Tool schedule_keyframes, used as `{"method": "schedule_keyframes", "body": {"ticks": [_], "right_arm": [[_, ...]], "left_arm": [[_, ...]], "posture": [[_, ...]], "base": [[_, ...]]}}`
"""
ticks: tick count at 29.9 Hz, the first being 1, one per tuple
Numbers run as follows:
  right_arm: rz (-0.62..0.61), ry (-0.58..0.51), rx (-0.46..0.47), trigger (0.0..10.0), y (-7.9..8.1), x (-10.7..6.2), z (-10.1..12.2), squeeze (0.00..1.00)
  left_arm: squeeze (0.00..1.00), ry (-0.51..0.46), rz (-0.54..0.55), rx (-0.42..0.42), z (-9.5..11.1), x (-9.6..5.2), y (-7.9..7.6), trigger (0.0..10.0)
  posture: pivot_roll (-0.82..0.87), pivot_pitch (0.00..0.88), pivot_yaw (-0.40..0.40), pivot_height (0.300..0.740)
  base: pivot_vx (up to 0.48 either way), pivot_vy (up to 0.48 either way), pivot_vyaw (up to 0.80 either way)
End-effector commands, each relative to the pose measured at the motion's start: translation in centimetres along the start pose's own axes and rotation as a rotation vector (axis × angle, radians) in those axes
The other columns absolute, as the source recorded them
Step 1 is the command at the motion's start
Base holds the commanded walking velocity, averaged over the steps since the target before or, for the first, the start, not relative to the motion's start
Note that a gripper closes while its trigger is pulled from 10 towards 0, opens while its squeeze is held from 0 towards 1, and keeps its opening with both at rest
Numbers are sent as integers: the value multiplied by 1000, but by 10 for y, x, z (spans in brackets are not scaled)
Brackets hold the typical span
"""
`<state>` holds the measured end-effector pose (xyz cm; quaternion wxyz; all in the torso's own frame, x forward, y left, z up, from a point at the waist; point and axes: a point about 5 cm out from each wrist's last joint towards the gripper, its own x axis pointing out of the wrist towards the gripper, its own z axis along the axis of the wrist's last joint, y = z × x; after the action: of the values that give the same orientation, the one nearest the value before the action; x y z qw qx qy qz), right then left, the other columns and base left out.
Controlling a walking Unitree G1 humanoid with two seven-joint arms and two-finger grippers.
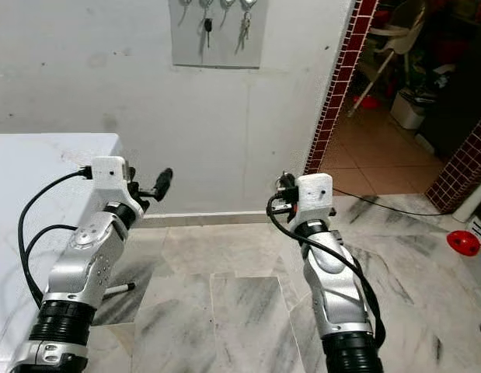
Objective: Hang keys on a hook
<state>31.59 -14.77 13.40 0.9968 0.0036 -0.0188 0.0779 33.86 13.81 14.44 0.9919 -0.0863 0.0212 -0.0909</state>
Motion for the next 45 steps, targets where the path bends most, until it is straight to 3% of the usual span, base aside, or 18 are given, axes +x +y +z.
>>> {"method": "schedule_keyframes", "body": {"ticks": [1, 4, 10, 18, 37, 45], "right_arm": [[-32, -18, 11, 10000, -5, 0, 7, 0], [-60, 11, 41, 10000, -8, 1, 7, 0], [-27, -52, -18, 10000, -10, -1, 17, 0], [-27, -58, -21, 10000, -11, 0, 20, 0], [-19, -71, -40, 10000, -12, 0, 22, 0], [-8, -72, -40, 10000, -10, 0, 22, 0]], "left_arm": [[0, -20, 2, 7, 7, 2, -1, 10000], [0, -32, 2, -2, 9, 3, -2, 10000], [0, -49, 22, -7, 16, 5, 5, 10000], [0, -65, 41, -23, 22, 7, 10, 10000], [0, -71, 38, -37, 22, 9, 8, 10000], [0, -73, 41, -45, 22, 10, 7, 10000]], "posture": [[2, 9, -19, 740], [-1, 10, -18, 740], [-6, 5, -15, 740], [-5, 0, -17, 740], [-10, 0, -18, 740], [-9, 0, -19, 740]], "base": [[0, 0, 0], [0, 0, 0], [269, 0, 0], [394, 0, 0], [396, 0, 0], [330, 334, 0]]}}
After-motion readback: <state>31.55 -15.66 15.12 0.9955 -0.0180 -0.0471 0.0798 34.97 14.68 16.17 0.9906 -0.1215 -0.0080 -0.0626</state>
